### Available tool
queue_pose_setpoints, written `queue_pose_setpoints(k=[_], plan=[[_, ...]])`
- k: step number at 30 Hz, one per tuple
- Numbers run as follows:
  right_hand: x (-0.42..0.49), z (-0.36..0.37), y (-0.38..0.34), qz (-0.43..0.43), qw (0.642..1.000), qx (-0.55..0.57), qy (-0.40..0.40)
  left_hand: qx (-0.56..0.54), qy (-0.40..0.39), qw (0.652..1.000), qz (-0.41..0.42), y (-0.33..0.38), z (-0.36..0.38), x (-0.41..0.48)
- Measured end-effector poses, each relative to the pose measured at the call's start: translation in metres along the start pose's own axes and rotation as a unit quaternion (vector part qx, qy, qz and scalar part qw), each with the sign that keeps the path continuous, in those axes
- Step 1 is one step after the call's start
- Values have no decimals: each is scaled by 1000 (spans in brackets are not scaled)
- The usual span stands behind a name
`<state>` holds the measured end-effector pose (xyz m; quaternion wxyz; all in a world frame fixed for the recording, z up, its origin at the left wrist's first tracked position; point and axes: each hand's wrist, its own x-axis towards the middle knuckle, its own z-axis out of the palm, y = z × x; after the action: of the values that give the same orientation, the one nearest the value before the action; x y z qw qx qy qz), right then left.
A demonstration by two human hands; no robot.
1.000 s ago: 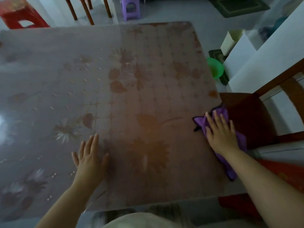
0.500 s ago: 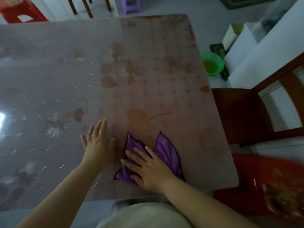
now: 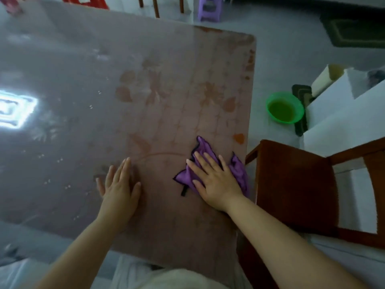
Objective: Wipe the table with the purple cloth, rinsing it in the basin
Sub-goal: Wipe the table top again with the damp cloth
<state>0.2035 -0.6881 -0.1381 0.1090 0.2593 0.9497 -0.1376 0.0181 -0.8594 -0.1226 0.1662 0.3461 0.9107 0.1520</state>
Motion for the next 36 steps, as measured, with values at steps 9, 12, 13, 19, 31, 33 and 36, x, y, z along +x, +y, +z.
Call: queue_pose_setpoints(k=[9, 12, 13, 19, 31, 33, 36], plan=[[-64, 37, -66, -281, 957, -21, -67, -30, 22, 994, -102, 40, 20, -78], [-28, 22, -47, -345, 936, -56, -45, -37, 15, 993, -111, 37, 16, -78], [-11, 15, -35, -337, 938, -66, -42, -35, 11, 993, -109, 38, 14, -76], [39, -8, 10, 3, 998, -17, 66, -45, 26, 992, -112, 30, 16, -74], [58, 1, -52, -472, 874, -33, -114, -56, 117, 958, -256, 52, 20, -55], [113, -22, -11, -395, 916, -41, -55, -77, 145, 946, -279, 70, 20, -49], [185, -60, 77, -219, 974, -58, 4, -100, 154, 936, -300, 97, 23, -47]])
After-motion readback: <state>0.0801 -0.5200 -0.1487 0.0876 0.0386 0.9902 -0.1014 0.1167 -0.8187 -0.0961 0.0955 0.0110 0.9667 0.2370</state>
